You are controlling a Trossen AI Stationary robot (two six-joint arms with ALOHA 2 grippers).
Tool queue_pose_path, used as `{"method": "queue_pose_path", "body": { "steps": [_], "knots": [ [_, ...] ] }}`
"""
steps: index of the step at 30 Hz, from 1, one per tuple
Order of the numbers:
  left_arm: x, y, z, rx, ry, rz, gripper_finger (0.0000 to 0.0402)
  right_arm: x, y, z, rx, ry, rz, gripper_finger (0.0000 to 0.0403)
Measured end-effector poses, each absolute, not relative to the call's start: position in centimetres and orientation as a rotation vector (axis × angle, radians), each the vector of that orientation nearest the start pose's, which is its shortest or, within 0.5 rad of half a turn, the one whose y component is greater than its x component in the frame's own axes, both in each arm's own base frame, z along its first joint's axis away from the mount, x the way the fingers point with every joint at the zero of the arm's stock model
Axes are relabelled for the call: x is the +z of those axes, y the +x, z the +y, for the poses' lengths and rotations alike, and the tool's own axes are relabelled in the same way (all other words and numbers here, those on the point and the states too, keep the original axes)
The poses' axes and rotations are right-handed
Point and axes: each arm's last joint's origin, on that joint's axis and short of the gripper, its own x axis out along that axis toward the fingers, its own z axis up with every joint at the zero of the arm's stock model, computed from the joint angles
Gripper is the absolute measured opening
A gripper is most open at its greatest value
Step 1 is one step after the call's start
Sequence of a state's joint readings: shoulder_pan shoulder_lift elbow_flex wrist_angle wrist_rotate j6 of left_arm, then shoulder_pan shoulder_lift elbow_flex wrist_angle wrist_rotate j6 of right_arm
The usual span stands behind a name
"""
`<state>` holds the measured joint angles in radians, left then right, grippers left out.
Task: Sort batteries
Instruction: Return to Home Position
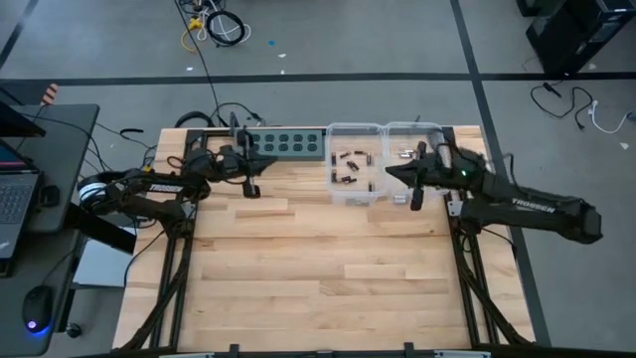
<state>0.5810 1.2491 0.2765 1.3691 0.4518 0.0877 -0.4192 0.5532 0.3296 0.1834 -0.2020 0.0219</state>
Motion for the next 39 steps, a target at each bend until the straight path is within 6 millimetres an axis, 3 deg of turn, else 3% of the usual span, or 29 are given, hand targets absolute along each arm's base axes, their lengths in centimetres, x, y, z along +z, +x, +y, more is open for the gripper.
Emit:
{"method": "queue_pose_path", "body": {
  "steps": [4,7,15,19,27,39],
  "knots": [
    [21.9,19.2,10.2,0.15,0.307,-0.278,0.0001,27.1,14.5,-5.3,-0.183,0.059,0.283,0.0],
    [21.9,19.2,10.3,0.214,0.319,-0.278,0.0001,27.6,15.7,-5.4,-0.156,0.076,0.352,0.0],
    [22.1,19.1,10.4,0.242,0.346,-0.284,0.0001,23.6,20.4,-4.1,0.104,0.076,0.4,0.0],
    [22.1,19.1,10.4,0.255,0.346,-0.292,0.0001,23.1,21.1,-2.5,0.212,0.042,0.404,0.0],
    [22.0,19.1,10.5,0.259,0.34,-0.282,0.0001,24.8,17.6,0.1,0.28,-0.033,0.311,0.0],
    [22.0,19.1,10.6,0.289,0.363,-0.277,0.0001,23.1,11.3,0.4,0.197,-0.128,0.06,0.0]
  ]
}}
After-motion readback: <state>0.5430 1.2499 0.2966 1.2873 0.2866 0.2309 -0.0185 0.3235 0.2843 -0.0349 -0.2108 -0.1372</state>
